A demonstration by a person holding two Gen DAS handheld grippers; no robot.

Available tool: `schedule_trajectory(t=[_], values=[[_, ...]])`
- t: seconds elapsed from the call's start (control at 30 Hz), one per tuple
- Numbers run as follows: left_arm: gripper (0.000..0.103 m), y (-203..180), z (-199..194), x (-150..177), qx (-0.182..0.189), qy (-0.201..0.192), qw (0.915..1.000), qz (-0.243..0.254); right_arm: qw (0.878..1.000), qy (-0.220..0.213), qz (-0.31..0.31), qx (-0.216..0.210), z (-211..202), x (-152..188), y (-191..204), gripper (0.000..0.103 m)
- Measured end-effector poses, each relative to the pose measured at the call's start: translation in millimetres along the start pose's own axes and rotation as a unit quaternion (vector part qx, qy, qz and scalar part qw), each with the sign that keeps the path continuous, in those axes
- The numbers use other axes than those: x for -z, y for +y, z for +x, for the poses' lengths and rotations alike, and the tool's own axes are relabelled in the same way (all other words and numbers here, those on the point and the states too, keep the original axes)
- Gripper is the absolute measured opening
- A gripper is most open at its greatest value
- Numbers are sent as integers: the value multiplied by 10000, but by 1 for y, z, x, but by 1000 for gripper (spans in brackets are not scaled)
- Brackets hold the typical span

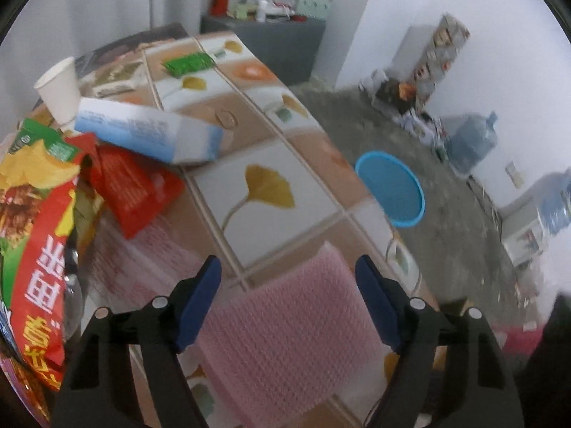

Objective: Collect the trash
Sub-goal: 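Grasp the pink bubble-wrap pouch with the left gripper while the right gripper grasps the white-blue box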

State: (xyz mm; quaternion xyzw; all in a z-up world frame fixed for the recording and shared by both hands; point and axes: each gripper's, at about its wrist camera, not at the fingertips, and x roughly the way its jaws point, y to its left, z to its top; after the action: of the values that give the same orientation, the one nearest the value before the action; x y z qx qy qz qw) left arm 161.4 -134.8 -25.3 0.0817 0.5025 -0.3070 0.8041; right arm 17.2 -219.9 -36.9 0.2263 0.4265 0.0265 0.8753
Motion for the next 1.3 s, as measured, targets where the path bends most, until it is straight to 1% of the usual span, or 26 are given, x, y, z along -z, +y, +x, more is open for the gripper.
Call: schedule_trajectory(t=[0.13, 0.3, 0.37, 0.47, 0.53, 0.6, 0.67, 0.7, 0.77, 0.8, 0.83, 0.87, 0.9, 0.97, 1.07, 1.13, 1.2, 1.3], values=[[75, 9, -4, 18, 162, 235, 9994, -218, 9999, 11, 102, -136, 9, -9, -10, 4], [76, 12, -20, 38, 65, 251, 9993, -266, 9994, -33, 212, -288, 14, -20, -21, 4], [84, 11, -26, 45, 43, 228, 9994, -241, 9990, -37, 317, -327, 14, -23, -27, 4], [89, 4, -32, 54, -99, 130, 9998, 90, 9987, -71, 424, -259, 10, -26, -38, 4], [90, -1, -36, 60, -244, 41, 9989, 392, 9985, -79, 482, -238, 5, -24, -41, 5], [91, -3, -41, 62, -305, -85, 9976, 621, 9981, -77, 564, -231, 2, -24, -46, 7], [95, -7, -43, 65, -392, -228, 9940, 995, 9979, -67, 607, -220, 1, -24, -48, 7], [95, -10, -42, 69, -499, -269, 9902, 1278, 9977, -56, 633, -218, 0, -24, -49, 8], [96, -13, -40, 73, -558, -333, 9847, 1616, 9976, -40, 649, -242, 0, -26, -50, 11], [96, -13, -41, 75, -541, -402, 9830, 1705, 9976, -30, 641, -252, 0, -27, -49, 14], [96, -13, -41, 76, -512, -440, 9824, 1742, 9977, -22, 623, -271, -1, -29, -49, 17], [96, -12, -40, 75, -474, -434, 9827, 1736, 9977, -20, 597, -310, -2, -32, -48, 24], [96, -10, -40, 74, -418, -418, 9833, 1720, 9977, -14, 571, -363, -3, -34, -47, 27], [96, -9, -42, 74, -318, -416, 9826, 1782, 9974, 36, 494, -518, -3, -43, -44, 37], [96, -10, -45, 79, -258, -461, 9819, 1821, 9971, 95, 371, -663, -1, -54, -38, 45], [96, -5, -45, 78, -77, -443, 9857, 1627, 9963, 155, 282, -794, 4, -65, -32, 48], [96, 0, -45, 78, 93, -477, 9882, 1452, 9943, 262, 213, -1016, 13, -76, -26, 49], [96, -2, -44, 81, 147, -541, 9870, 1509, 9907, 462, 59, -1279, 29, -94, -15, 49]])
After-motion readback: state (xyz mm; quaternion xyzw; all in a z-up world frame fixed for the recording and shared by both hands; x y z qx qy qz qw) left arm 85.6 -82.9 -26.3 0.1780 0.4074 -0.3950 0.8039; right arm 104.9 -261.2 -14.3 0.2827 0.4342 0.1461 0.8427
